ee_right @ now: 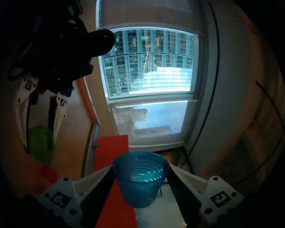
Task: Pour water
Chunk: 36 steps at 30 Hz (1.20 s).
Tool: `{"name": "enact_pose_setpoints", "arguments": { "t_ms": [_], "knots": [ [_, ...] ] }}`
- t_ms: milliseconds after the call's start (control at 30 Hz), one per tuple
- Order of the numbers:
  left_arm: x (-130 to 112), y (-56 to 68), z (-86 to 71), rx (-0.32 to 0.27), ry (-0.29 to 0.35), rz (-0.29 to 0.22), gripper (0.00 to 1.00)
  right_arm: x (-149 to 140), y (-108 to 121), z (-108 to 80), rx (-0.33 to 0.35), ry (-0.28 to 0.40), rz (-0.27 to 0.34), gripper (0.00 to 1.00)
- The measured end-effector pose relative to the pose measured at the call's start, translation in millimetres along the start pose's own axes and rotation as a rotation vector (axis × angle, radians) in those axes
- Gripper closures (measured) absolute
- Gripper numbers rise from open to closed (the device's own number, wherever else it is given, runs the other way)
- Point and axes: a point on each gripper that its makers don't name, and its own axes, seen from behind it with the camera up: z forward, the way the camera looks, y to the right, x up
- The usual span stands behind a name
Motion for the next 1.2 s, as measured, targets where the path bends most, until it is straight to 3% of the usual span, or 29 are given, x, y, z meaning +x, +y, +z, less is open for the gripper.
{"name": "enact_pose_setpoints", "arguments": {
  "t_ms": [267, 467, 1200],
  "knots": [
    [-1.0, -0.6, -2.0, 0.004, -0.001, 0.006, 0.14, 1.0, -3.2, -4.0, 0.003, 0.012, 0.2, 0.09],
    [0.9, -1.7, -2.6, 0.008, 0.002, 0.009, 0.14, -4.9, -12.8, -5.1, 0.017, -0.017, 0.363, 0.09],
    [4.8, 1.9, -4.4, 0.013, 0.007, 0.022, 0.14, -1.3, -32.1, -10.2, 0.107, -0.046, 0.981, 0.09]
  ]
}}
